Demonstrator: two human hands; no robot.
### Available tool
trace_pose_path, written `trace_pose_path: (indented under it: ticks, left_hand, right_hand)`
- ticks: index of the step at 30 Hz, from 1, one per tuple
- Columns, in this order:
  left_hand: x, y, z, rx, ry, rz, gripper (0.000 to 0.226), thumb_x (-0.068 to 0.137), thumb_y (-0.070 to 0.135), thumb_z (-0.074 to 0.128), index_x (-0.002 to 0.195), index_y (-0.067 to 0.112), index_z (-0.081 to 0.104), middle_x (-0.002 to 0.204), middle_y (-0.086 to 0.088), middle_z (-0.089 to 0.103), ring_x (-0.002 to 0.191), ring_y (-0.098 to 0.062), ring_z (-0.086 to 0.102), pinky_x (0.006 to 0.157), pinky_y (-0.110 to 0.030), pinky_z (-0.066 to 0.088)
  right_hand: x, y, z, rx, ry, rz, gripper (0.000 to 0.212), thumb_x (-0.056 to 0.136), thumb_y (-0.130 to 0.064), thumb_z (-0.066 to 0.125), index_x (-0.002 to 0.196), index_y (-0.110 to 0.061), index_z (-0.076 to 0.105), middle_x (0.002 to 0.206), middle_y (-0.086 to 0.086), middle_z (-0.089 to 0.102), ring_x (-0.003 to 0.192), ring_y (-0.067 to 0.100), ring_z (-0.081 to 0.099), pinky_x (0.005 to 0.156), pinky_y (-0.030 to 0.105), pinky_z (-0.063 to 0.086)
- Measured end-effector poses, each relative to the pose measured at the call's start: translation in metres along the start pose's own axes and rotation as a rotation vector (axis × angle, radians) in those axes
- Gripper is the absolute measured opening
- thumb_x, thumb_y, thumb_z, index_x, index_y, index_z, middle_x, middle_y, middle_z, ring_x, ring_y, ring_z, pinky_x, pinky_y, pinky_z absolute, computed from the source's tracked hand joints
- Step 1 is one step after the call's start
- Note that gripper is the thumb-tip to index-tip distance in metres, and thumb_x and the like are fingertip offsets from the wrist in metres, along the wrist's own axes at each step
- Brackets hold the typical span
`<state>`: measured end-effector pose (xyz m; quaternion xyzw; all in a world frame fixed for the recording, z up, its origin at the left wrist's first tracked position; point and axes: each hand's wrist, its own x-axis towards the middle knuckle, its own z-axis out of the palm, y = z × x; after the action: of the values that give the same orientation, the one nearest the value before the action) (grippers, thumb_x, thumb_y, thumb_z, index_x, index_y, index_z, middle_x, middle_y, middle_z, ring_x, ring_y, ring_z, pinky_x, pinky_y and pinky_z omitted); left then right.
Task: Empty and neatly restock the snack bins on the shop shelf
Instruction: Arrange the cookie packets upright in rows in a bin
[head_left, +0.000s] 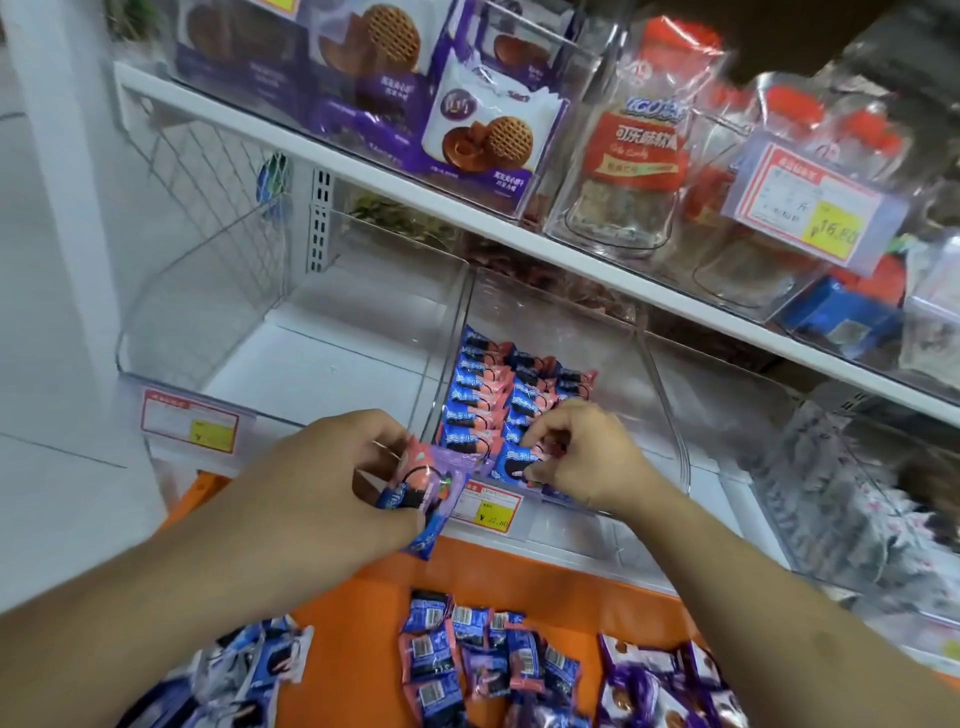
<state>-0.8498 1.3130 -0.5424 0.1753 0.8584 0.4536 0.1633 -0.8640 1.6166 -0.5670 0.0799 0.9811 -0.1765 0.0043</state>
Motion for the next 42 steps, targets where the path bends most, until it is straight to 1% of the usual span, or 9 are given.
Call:
trace_pose_path:
  ticks: [5,12,17,22,26,30,33,35,42]
  left_hand:
    - [0.002,0.001,0.003,0.003,-0.016,0.012,0.037,0.078,0.034,0.085,0.105,0.042,0.062,0.100,0.027,0.072,0.089,0.011,0.065,0.075,-0.019,0.055]
    - [0.001,0.003,0.005,-0.014,-0.019,0.030,0.036,0.079,0.032,0.087,0.105,0.041,0.063,0.098,0.026,0.074,0.088,0.012,0.066,0.068,-0.012,0.051]
    - [0.003,0.005,0.007,0.009,-0.013,0.059,0.038,0.080,0.034,0.086,0.109,0.050,0.066,0.100,0.023,0.070,0.088,0.014,0.063,0.069,-0.013,0.050]
    - [0.006,0.008,0.013,-0.071,0.037,0.078,0.044,0.080,0.027,0.088,0.114,0.044,0.065,0.100,0.021,0.073,0.094,0.018,0.061,0.065,-0.006,0.050]
    - [0.005,0.009,0.013,-0.056,0.078,0.128,0.043,0.080,0.030,0.088,0.113,0.044,0.064,0.105,0.027,0.071,0.100,0.014,0.062,0.078,-0.012,0.050]
    - [0.005,0.010,0.006,0.117,0.174,0.199,0.053,0.088,0.039,0.078,0.131,0.053,0.050,0.126,0.033,0.054,0.105,0.013,0.053,0.080,-0.008,0.041]
    - [0.009,0.002,0.003,0.295,0.157,0.252,0.072,0.096,0.038,0.068,0.155,0.050,0.028,0.156,0.033,0.030,0.138,0.010,0.028,0.112,-0.016,0.026]
    - [0.011,-0.002,0.003,0.345,0.104,0.259,0.080,0.098,0.035,0.065,0.159,0.050,0.016,0.163,0.033,0.018,0.150,0.004,0.016,0.122,-0.025,0.019]
    - [0.014,-0.006,0.008,0.392,0.033,0.284,0.089,0.099,0.027,0.060,0.161,0.053,0.001,0.164,0.037,0.005,0.152,0.005,0.009,0.121,-0.022,0.013]
  right_hand:
    - [0.005,-0.002,-0.004,0.013,-0.063,0.024,0.028,0.069,-0.012,0.096,0.086,-0.024,0.077,0.079,-0.006,0.057,0.066,0.010,0.052,0.057,0.016,0.043]
    - [-0.010,-0.008,-0.018,0.122,0.026,0.031,0.027,0.081,-0.004,0.085,0.090,-0.026,0.076,0.088,-0.006,0.069,0.071,0.004,0.060,0.062,0.008,0.046]
    - [-0.045,-0.041,-0.034,0.503,0.003,-0.171,0.033,0.090,-0.003,0.077,0.110,-0.029,0.077,0.103,-0.005,0.072,0.094,0.022,0.067,0.085,0.045,0.058]
    - [-0.071,-0.071,-0.036,0.490,-0.138,-0.337,0.041,0.087,-0.017,0.085,0.121,-0.035,0.072,0.112,-0.009,0.071,0.104,0.018,0.068,0.078,0.038,0.056]
    - [-0.071,-0.072,-0.030,0.479,-0.107,-0.325,0.032,0.083,-0.016,0.088,0.106,-0.031,0.072,0.091,-0.003,0.069,0.083,0.020,0.067,0.069,0.044,0.056]
    - [-0.058,-0.060,-0.030,0.559,0.017,-0.208,0.029,0.079,-0.004,0.088,0.092,-0.023,0.071,0.087,0.005,0.069,0.074,0.025,0.067,0.066,0.036,0.057]
    - [-0.038,-0.046,-0.026,0.555,0.116,-0.093,0.028,0.078,-0.003,0.089,0.084,-0.022,0.069,0.077,-0.003,0.065,0.064,0.017,0.063,0.061,0.031,0.054]
    - [-0.024,-0.039,-0.017,0.498,0.093,-0.057,0.030,0.077,-0.005,0.090,0.082,-0.024,0.068,0.076,-0.008,0.063,0.063,0.013,0.061,0.060,0.029,0.052]
    - [0.005,-0.030,0.015,0.238,-0.020,-0.118,0.021,0.080,-0.016,0.090,0.089,-0.029,0.077,0.085,-0.009,0.072,0.078,0.006,0.067,0.072,0.023,0.055]
